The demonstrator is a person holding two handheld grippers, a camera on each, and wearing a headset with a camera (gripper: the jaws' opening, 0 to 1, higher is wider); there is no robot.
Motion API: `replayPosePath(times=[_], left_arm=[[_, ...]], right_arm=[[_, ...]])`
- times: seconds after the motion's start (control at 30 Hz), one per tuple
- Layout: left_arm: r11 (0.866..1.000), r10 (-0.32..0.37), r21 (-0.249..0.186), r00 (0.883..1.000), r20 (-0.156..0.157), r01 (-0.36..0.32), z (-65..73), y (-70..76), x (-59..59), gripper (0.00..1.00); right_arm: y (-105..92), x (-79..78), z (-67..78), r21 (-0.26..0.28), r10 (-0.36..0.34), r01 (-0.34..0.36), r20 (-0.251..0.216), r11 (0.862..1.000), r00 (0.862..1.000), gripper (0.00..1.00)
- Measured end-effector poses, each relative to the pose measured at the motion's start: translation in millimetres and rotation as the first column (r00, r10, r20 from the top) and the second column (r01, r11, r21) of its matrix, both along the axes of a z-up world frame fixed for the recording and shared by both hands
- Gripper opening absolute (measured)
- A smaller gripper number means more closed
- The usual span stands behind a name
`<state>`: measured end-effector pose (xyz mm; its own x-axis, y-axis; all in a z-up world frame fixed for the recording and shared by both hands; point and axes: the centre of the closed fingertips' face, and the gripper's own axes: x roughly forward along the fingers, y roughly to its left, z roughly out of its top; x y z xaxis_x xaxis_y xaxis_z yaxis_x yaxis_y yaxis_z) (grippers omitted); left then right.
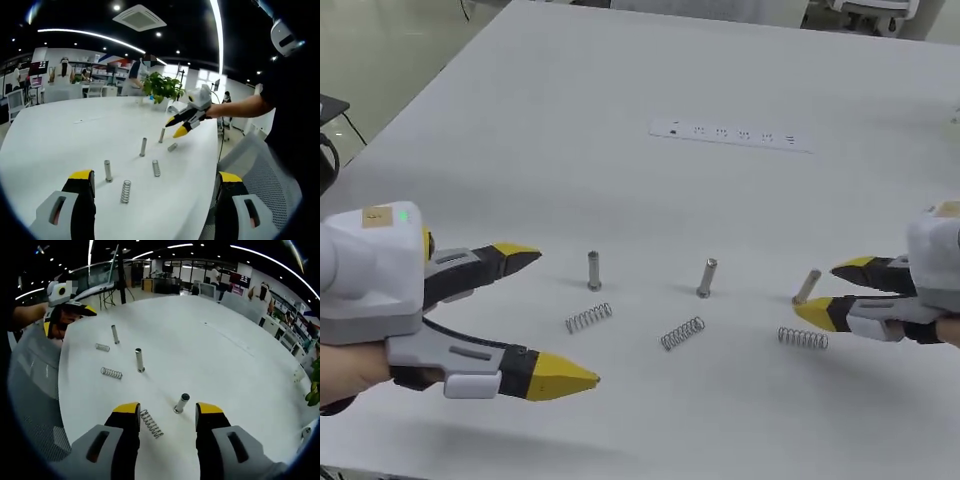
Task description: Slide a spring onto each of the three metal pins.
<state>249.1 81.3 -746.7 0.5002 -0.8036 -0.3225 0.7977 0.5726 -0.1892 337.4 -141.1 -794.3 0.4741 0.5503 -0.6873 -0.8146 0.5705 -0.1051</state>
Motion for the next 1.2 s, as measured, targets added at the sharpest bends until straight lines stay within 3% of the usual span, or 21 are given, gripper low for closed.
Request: replayPosePath(times=[0.2, 0.6, 0.77, 0.97, 1.2], left_arm=[[1.000, 0.001, 0.000, 1.000, -0.003, -0.001, -0.8, 1.1, -0.4, 0.98], [1.000, 0.002, -0.002, 1.000, -0.003, -0.002, -1.0, 1.2, -1.5, 0.98], [1.000, 0.005, -0.002, 1.000, -0.004, -0.005, -1.3, 2.1, -2.4, 0.98], [1.000, 0.000, 0.000, 1.000, -0.009, 0.000, -2.8, 1.0, -4.4, 0.98], [1.000, 0.000, 0.001, 1.000, -0.011, 0.000, -3.6, 1.2, -5.1, 0.98]], right_arm=[[-2.7, -12.9, -5.6, -0.068, 0.079, -0.078, 0.010, 0.995, 0.997, 0.43], [-0.3, -33.4, -16.1, -0.108, 0.199, -0.202, -0.041, 0.973, 0.979, 0.39], [1.8, -40.9, -24.2, -0.164, 0.307, -0.314, -0.068, 0.935, 0.949, 0.38], [4.1, -39.0, -29.4, -0.192, 0.335, -0.350, -0.106, 0.917, 0.936, 0.31], [4.1, -39.1, -36.3, -0.248, 0.380, -0.408, -0.154, 0.879, 0.912, 0.26]])
